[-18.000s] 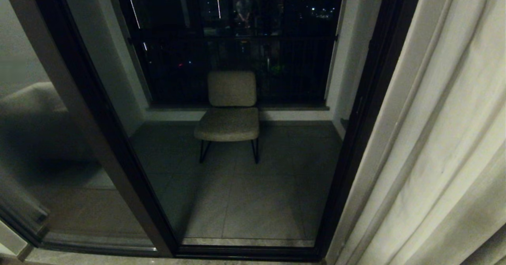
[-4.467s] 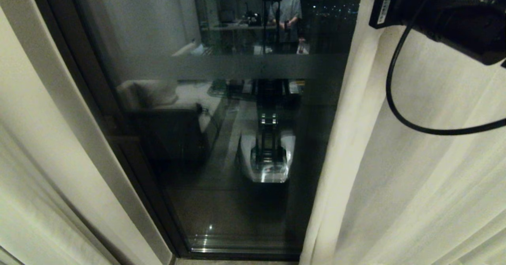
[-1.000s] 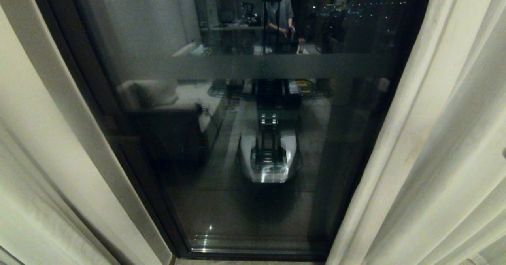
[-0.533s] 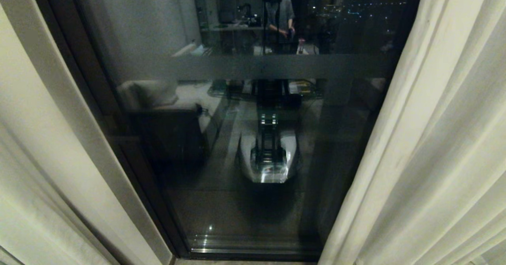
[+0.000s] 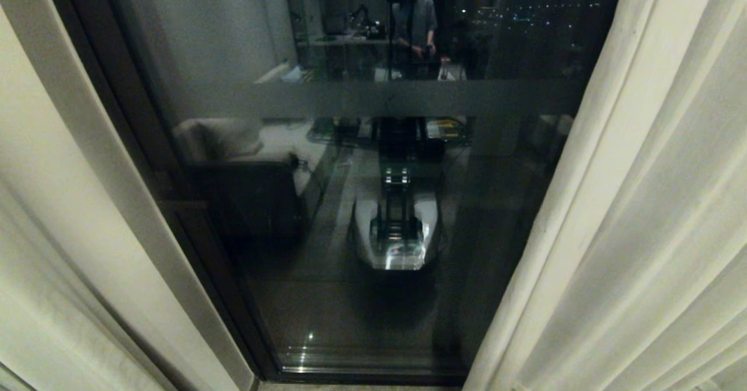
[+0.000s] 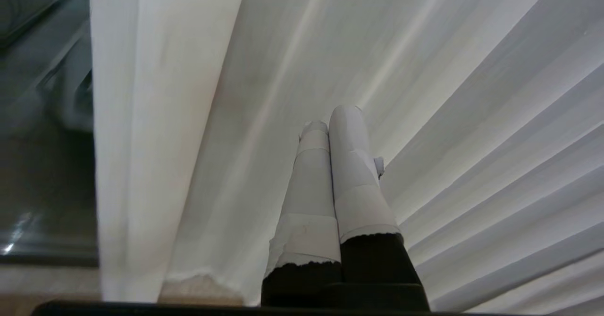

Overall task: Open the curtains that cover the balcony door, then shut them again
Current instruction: Close the inner curtains on both sides

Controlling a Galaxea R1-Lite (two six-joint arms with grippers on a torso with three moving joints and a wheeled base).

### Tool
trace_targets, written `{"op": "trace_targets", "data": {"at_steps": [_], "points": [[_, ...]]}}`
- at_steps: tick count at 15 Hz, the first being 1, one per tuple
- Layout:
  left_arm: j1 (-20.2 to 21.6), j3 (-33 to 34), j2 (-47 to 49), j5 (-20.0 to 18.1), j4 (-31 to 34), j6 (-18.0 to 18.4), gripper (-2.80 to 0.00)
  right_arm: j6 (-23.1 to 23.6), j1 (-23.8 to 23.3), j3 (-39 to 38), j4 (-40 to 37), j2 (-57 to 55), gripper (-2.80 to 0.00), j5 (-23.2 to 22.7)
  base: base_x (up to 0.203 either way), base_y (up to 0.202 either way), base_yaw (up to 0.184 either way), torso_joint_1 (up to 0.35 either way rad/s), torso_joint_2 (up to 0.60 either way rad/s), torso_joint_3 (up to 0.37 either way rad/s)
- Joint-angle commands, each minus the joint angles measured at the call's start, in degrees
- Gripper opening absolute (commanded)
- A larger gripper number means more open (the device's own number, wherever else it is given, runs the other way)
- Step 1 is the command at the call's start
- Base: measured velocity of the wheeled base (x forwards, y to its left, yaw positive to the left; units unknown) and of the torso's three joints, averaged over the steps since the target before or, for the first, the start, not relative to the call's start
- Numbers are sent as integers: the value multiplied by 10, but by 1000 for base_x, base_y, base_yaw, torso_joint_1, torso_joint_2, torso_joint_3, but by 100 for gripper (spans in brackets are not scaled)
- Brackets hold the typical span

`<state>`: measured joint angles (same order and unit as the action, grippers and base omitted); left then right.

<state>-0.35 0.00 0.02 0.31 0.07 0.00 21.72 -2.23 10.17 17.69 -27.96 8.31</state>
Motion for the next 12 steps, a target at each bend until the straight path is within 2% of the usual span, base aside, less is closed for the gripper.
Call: {"op": "trace_targets", "data": {"at_steps": [1, 5, 7, 9, 12], "points": [[0, 0, 0, 0, 0, 0, -280, -1, -15, -43, 2, 28, -280, -16, 0, 0, 0, 0, 0, 0], [0, 0, 0, 0, 0, 0, -280, -2, -24, -96, -6, 87, -280, -34, 0, 0, 0, 0, 0, 0], [0, 0, 0, 0, 0, 0, -280, 0, -24, -100, -66, 117, -280, -36, 0, 0, 0, 0, 0, 0], [0, 0, 0, 0, 0, 0, -280, -20, -24, -101, -103, 117, -280, -36, 0, 0, 0, 0, 0, 0], [0, 0, 0, 0, 0, 0, -280, -45, -20, -101, -108, 113, -280, -47, 0, 0, 0, 0, 0, 0]]}}
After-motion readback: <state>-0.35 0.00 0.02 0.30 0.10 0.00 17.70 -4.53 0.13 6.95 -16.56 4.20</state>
